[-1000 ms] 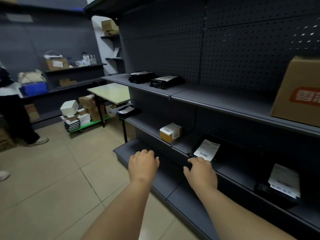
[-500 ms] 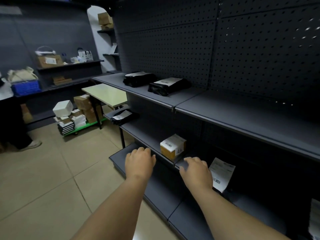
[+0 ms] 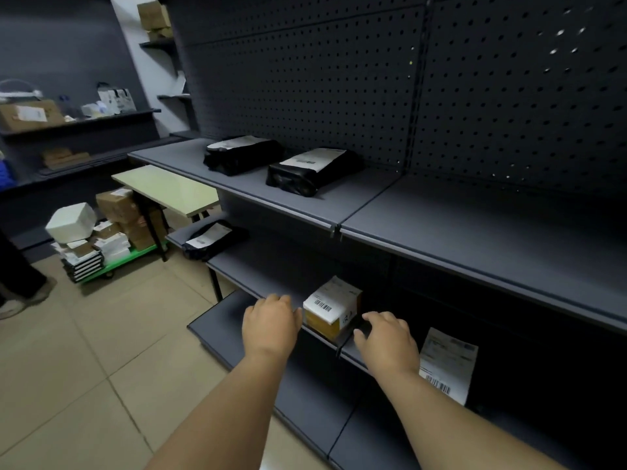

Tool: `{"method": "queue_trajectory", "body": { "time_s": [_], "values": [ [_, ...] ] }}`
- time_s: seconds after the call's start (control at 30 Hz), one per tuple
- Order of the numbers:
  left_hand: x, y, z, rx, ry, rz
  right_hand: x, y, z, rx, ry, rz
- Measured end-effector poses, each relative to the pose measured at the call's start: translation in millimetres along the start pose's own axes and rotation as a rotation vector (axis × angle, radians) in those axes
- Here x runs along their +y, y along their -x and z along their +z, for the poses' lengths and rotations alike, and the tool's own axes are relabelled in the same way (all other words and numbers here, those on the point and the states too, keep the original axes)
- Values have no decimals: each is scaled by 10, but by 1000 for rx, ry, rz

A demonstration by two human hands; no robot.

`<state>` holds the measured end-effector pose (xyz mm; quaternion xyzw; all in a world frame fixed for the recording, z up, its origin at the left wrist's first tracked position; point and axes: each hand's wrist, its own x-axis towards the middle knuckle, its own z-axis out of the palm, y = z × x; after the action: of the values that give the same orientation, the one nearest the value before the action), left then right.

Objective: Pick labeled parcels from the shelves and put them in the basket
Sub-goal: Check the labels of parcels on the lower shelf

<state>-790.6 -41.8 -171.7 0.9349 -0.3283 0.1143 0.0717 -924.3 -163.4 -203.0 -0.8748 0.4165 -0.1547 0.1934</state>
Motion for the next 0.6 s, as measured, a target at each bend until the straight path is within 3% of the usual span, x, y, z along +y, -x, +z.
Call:
{"method": "queue_trajectory", "body": {
  "time_s": [0.6],
  "values": [
    [-657, -1339, 1041, -153, 193, 421, -649, -580, 989, 91, -42, 533]
  ]
}}
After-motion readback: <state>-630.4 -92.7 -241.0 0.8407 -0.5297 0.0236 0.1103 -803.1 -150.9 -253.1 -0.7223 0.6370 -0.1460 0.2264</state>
